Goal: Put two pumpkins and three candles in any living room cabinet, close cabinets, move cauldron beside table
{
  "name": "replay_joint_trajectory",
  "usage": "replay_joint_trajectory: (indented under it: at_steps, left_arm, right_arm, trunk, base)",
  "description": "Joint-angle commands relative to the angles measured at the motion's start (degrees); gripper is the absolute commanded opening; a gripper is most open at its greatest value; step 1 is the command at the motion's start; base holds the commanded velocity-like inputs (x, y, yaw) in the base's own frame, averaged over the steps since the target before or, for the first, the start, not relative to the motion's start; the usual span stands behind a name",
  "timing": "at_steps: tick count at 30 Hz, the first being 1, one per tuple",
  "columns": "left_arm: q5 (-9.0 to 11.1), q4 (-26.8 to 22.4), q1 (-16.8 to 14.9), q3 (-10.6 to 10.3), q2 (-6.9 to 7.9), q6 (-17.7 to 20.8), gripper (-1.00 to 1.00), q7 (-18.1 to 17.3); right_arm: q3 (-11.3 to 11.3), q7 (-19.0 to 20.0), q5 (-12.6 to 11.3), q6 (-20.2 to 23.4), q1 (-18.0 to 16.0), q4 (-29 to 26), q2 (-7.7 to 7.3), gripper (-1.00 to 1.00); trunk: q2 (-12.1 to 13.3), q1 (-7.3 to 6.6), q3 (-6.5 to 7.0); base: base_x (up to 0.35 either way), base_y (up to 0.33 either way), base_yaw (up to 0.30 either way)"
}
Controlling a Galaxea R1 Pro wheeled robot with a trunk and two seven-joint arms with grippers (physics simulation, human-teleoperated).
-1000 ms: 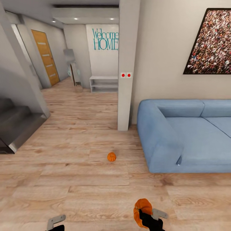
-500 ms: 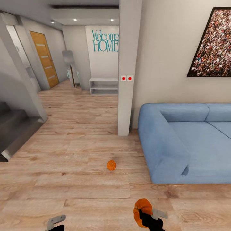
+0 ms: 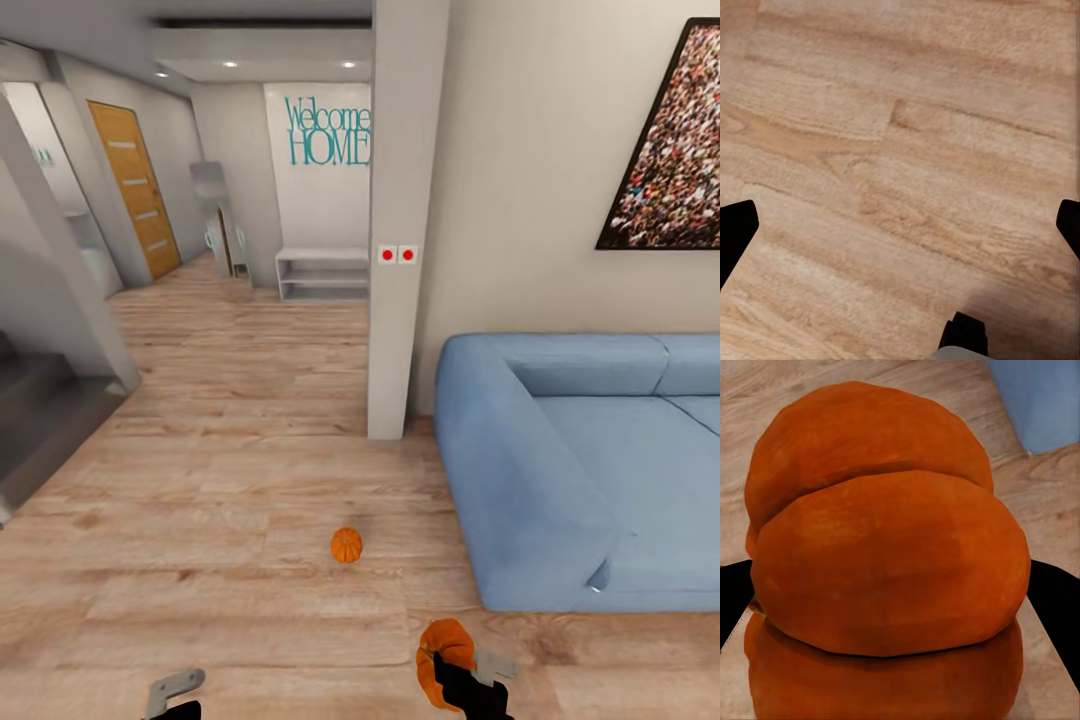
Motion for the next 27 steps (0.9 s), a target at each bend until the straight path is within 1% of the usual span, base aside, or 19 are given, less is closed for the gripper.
replay_joint_trajectory:
  at_steps: [1,18,27]
  left_arm:
    - [0.49,-0.03,-0.03,-0.49,0.03,-0.14,1.0,0.26]
    - [0.49,-0.03,-0.03,-0.44,0.04,-0.14,1.0,0.24]
    - [0.49,-0.03,-0.03,-0.44,0.04,-0.14,1.0,0.25]
  right_arm:
    - [0.51,-0.34,-0.21,-0.18,-0.05,-0.03,0.0,-1.0]
    - [0.51,-0.34,-0.22,-0.18,-0.04,-0.03,0.01,-1.0]
    - [0.51,-0.34,-0.05,-0.18,-0.04,-0.11,0.0,-1.0]
  trunk:
    - [-0.04,0.04,-0.06]
    - [-0.04,0.04,-0.06]
    - [-0.04,0.04,-0.06]
  base:
    - [0.332,0.0,0.0]
    - [0.332,0.002,0.0]
    - [0.317,0.115,0.0]
